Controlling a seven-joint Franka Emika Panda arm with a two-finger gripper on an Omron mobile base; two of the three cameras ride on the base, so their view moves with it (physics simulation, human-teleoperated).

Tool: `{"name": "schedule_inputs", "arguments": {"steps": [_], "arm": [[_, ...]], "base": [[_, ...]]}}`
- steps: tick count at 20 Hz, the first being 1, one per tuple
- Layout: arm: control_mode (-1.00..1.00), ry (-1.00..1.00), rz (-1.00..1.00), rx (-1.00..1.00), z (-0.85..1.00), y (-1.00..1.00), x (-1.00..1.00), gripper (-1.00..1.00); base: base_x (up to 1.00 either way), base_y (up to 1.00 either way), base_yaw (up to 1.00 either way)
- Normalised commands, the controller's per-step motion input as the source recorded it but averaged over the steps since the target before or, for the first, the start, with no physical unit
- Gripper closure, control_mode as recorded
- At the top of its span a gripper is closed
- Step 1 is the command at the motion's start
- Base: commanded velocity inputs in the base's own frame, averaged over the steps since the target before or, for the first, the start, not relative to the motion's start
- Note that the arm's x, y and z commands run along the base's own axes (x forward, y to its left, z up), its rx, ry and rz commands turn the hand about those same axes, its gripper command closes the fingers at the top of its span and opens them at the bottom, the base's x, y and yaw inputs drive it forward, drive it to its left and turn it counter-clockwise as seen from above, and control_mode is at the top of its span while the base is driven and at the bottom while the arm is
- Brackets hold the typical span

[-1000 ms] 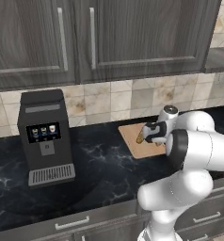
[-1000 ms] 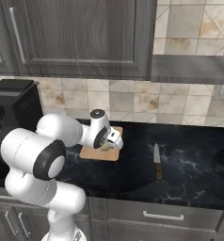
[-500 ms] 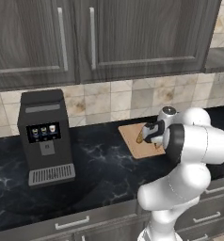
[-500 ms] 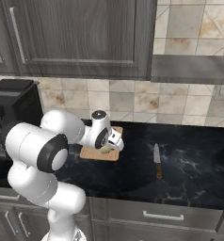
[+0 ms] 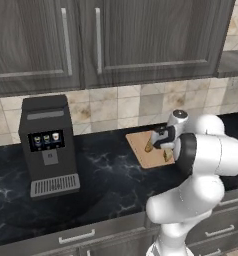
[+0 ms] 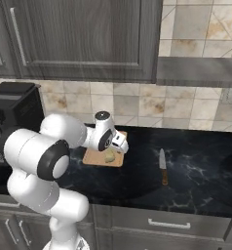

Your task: Retrieve the sausage and cheese from the fridge and place them on the cutting board on the counter.

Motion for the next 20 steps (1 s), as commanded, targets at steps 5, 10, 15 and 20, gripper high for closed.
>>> {"name": "schedule_inputs", "arguments": {"steps": [5,10,15,20], "arm": [[-1.00,0.00,0.00,0.02,0.56,0.00,-0.65,-1.00],[-1.00,-0.02,0.01,0.02,0.64,0.00,-1.00,-1.00],[-1.00,0.00,0.00,0.02,1.00,0.00,-0.90,-1.00],[-1.00,-0.04,0.00,0.00,0.79,0.00,-1.00,-1.00]], "base": [[0.00,0.00,0.00],[0.00,0.00,0.00],[0.00,0.00,0.00],[0.00,0.00,0.00]]}}
